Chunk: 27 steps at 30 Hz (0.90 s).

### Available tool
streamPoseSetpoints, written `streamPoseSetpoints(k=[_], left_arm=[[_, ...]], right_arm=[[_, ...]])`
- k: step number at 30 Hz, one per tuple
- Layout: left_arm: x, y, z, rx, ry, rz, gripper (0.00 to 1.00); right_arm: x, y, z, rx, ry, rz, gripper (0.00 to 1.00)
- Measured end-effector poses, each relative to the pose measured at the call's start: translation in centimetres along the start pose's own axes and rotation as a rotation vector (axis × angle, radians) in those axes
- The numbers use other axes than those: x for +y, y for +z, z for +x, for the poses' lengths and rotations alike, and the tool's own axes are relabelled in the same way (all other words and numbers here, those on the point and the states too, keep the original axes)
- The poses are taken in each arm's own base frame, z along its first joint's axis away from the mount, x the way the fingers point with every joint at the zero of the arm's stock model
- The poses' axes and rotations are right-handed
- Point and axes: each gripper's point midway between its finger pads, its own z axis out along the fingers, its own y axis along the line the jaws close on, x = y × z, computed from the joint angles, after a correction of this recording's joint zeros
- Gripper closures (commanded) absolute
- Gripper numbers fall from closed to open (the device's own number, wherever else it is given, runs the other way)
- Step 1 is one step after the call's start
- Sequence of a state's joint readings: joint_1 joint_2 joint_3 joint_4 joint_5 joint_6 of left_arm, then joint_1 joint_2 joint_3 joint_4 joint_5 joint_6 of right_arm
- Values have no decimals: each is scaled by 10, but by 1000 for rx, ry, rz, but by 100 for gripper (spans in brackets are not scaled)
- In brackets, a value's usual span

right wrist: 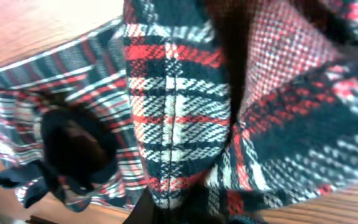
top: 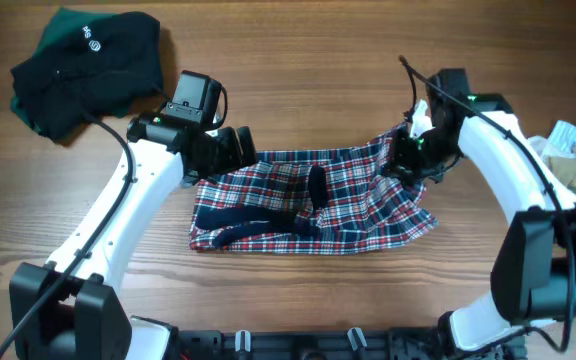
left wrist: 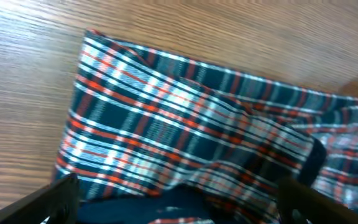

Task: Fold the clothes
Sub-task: 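Fold the bundle's right end leftward toward the center with the right gripper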

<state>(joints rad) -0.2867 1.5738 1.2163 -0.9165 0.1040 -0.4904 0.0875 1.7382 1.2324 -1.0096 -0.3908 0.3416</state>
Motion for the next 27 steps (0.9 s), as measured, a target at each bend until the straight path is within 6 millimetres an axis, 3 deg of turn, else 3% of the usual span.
streamPoseSetpoints(k=[8, 11, 15, 20, 27], left_arm=[[14, -1, -12, -59, -8, -70, 0], [29, -3, -21, -73, -54, -88, 0], [60, -7, -33, -83, -142, -125, 0], [67, -8, -33, -80, -160, -133, 0], [67, -8, -33, -81, -160, -136, 0]], right_arm=[[45, -5, 7, -57, -58, -60, 96], [61, -1, 8, -68, -75, -82, 96], [74, 3, 14, -63, -82, -95, 96], [86, 7, 22, -58, -80, -86, 96], [149, -1, 32, -136, -191, -111, 96]])
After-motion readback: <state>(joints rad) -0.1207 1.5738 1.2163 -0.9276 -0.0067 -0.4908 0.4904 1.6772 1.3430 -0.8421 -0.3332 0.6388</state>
